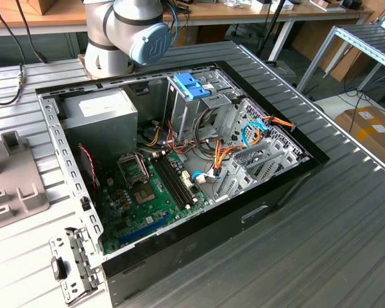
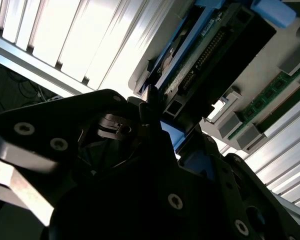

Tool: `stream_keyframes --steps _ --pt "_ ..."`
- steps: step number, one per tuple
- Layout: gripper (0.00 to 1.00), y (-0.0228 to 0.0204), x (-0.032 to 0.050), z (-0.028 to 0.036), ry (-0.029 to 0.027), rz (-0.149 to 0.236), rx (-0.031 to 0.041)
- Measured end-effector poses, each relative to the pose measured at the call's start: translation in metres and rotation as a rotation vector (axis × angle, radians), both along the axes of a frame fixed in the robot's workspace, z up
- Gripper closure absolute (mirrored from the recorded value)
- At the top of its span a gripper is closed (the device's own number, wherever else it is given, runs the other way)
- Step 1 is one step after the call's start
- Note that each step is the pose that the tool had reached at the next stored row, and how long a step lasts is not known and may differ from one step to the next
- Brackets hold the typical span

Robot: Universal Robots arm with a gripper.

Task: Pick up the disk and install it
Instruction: 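Pick up the disk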

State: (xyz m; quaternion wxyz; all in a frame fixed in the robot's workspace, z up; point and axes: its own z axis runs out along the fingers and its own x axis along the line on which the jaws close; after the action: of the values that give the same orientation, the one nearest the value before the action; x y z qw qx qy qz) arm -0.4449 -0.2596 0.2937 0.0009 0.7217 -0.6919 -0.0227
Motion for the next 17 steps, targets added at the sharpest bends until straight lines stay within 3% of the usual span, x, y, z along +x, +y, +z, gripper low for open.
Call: stream_keyframes --steps 7,17 --pt "0.63 0.0 0.0 0.0052 0.0 0.0 0.0003" --pt "0.63 0.0 0.0 0.0072 0.0 0.0 0.0004"
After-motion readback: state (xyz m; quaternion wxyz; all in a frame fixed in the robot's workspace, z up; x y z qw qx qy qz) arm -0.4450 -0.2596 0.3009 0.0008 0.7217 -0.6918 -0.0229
